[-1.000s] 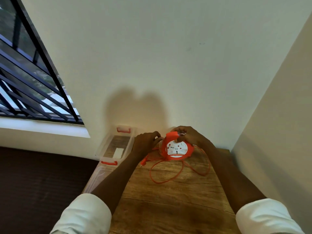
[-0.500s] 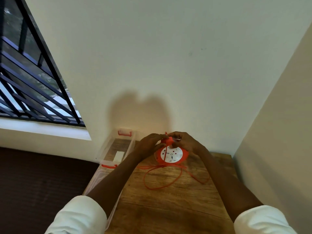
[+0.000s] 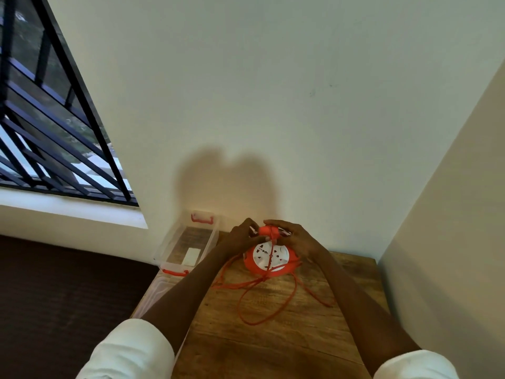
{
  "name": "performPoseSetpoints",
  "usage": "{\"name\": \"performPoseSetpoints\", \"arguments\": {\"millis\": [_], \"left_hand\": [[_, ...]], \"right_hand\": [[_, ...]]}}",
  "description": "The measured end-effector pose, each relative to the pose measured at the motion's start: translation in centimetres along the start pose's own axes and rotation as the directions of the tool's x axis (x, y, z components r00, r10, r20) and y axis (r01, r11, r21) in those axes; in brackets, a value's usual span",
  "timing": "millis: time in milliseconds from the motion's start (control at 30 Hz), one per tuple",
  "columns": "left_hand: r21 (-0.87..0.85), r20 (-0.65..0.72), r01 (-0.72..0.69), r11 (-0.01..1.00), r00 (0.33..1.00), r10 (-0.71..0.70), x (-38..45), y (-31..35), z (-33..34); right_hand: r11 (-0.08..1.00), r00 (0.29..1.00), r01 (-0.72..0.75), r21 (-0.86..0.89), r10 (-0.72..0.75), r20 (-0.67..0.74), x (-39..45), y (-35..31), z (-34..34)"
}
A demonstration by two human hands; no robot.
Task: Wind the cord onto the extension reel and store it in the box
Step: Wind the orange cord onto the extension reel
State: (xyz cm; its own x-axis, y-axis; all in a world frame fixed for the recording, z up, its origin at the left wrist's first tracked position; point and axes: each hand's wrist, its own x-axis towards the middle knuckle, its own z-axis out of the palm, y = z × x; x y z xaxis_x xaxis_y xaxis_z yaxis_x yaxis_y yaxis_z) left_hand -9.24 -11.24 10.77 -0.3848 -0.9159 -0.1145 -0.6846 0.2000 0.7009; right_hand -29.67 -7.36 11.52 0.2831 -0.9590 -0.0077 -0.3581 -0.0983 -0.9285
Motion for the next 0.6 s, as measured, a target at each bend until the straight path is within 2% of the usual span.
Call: {"name": "performPoseSetpoints", "arguments": {"millis": [67, 167, 267, 400, 500, 600], "left_hand": [[0.067, 0.054, -0.004, 0.998, 0.999, 0.0, 0.2, -0.4, -0.1], [0.057, 0.012, -0.037, 0.998, 0.999, 0.036, 0.2, -0.5, -0.2], [0.041, -0.085, -0.051, 0.998, 0.995, 0.054, 0.2, -0.2, -0.4], [0.121, -0.205, -0.026, 0.992, 0.977, 0.05, 0.2, -0.7, -1.3], [0.09, -0.313, 0.019, 0.996, 0.95, 0.01, -0.1, -1.6, -2.1], [-0.021, -0.457, 0.089, 0.996, 0.885, -0.089, -0.4, -2.4, -2.9]], "right_hand": [[1.0, 1.0, 0.017, -0.014, -0.017, 0.004, 0.1, 0.1, 0.0], [0.998, 0.999, 0.038, -0.051, -0.04, -0.03, 0.3, 0.0, 0.0], [0.979, 0.989, 0.02, -0.203, -0.049, -0.138, 0.6, 0.0, -0.3], [0.866, 0.947, -0.021, -0.499, -0.143, -0.288, 0.4, 1.0, -0.9], [0.827, 0.919, -0.112, -0.551, -0.125, -0.374, -0.3, 2.1, -1.8], [0.763, 0.925, -0.236, -0.601, -0.012, -0.379, -1.0, 3.3, -2.6]]}}
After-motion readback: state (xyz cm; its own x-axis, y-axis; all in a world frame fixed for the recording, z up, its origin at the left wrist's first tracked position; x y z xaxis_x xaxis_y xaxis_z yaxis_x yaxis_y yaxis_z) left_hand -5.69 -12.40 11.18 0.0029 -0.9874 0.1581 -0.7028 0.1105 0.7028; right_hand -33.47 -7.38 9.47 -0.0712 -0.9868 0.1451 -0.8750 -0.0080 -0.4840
